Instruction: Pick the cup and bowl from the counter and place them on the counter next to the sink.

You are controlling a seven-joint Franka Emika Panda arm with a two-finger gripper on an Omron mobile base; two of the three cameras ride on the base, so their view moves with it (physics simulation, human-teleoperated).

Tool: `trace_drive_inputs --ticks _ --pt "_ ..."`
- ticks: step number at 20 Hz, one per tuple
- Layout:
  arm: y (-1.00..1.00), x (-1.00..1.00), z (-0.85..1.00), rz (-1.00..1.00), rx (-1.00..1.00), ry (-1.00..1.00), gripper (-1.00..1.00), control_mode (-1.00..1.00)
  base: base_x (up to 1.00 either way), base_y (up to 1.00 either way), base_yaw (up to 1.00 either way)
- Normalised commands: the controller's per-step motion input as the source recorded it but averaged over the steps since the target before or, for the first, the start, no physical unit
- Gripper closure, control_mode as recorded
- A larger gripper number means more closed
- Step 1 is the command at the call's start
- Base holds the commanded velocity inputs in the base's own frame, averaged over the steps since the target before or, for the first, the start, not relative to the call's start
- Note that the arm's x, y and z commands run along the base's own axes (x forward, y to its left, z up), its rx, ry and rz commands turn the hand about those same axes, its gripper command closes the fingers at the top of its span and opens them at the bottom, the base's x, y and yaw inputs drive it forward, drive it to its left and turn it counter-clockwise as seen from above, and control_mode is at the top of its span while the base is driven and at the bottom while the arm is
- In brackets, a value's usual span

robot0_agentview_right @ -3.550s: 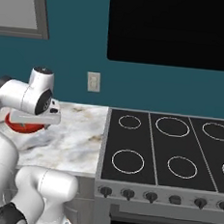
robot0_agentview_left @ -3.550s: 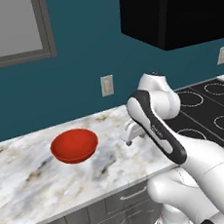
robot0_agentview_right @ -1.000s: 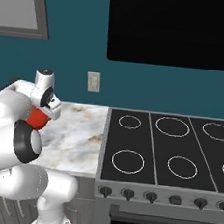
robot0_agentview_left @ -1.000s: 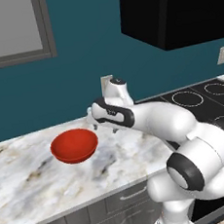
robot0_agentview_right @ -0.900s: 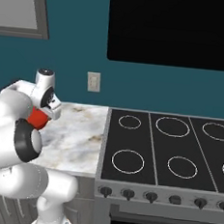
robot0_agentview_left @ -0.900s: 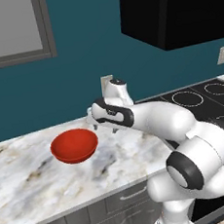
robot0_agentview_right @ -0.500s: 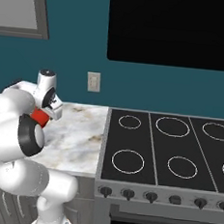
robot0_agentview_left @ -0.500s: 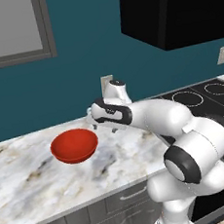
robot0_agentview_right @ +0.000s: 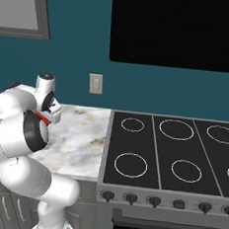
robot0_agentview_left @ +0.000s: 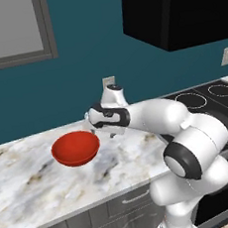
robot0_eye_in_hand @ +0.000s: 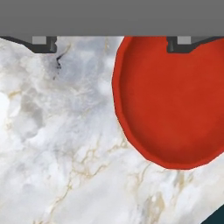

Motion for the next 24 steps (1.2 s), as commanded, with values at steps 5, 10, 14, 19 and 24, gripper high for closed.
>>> trace_drive_inputs --ticks 5,10,14,19,24 --pt "0.16 0.00 -0.05 0.00 0.00 0.00 -1.00 -1.00 0.00 0.00 0.00" --pt "0.01 0.00 -0.18 0.00 0.00 0.00 -1.00 -1.00 0.00 0.00 0.00" --pt "0.00 0.00 -0.26 0.00 0.00 0.00 -1.00 -1.00 0.00 0.00 0.00" --pt "0.00 0.00 -0.22 0.00 0.00 0.00 -1.00 -1.00 0.00 0.00 0.00" --pt "0.03 0.07 -0.18 0.00 0.00 0.00 -1.00 -1.00 0.00 0.00 0.00"
